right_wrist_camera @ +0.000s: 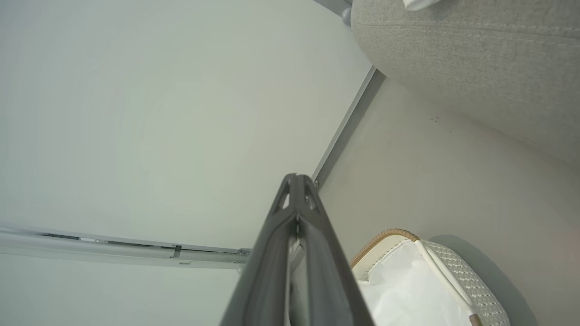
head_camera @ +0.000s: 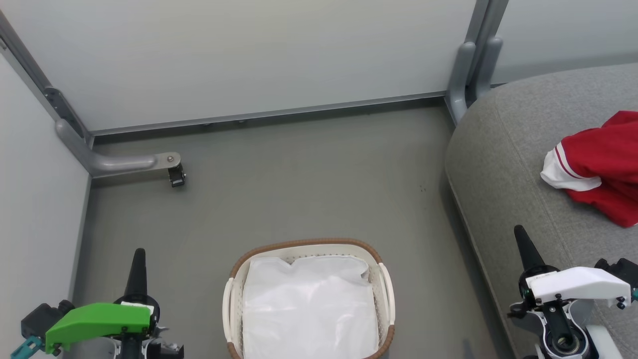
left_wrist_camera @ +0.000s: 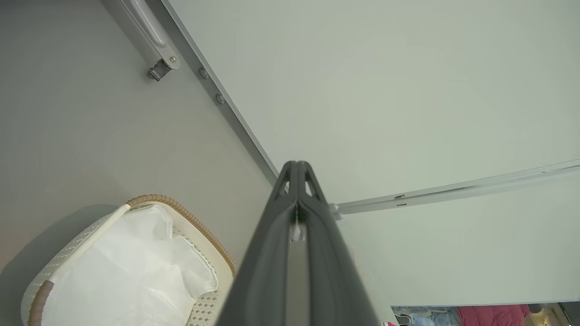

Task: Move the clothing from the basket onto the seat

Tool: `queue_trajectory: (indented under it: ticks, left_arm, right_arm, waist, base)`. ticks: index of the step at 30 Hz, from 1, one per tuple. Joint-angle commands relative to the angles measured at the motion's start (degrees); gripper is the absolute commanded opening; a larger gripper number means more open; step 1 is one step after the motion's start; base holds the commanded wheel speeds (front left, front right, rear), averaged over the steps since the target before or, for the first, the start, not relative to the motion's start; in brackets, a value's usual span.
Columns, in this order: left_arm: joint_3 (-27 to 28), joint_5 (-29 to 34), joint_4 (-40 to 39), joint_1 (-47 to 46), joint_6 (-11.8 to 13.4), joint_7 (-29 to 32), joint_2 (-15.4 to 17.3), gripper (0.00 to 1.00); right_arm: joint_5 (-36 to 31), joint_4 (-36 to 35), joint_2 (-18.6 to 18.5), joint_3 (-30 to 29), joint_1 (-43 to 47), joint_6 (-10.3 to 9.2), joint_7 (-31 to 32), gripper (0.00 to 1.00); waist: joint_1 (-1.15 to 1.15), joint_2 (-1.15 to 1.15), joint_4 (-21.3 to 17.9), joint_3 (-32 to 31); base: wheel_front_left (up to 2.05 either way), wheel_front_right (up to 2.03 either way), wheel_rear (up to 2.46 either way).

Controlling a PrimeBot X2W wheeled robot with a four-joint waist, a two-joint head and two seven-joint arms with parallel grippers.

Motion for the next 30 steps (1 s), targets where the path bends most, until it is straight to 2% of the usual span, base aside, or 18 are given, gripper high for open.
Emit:
queue_trajectory:
  ticks: [1, 30]
  left_arm:
    - [0.3, -1.3, -0.8, -1.4, -0.4, 0.3, 0.4, 0.0]
    - [1.5, -14.7, -1.9, -1.9, -0.4, 4.0, 0.5, 0.0]
  right_arm:
    - [1.5, -0.7, -0.3, -0.2, 0.5, -0.04, 0.4, 0.0]
    - [15.2, -2.4, -0.5, -1.4, 1.2, -0.03, 4.0, 0.0]
  waist:
    - [0.0, 0.0, 0.0, -0.1]
    - [0.0, 0.0, 0.5, -1.6]
  base:
    - [0.0, 0.0, 0.0]
    - [0.0, 0.0, 0.0]
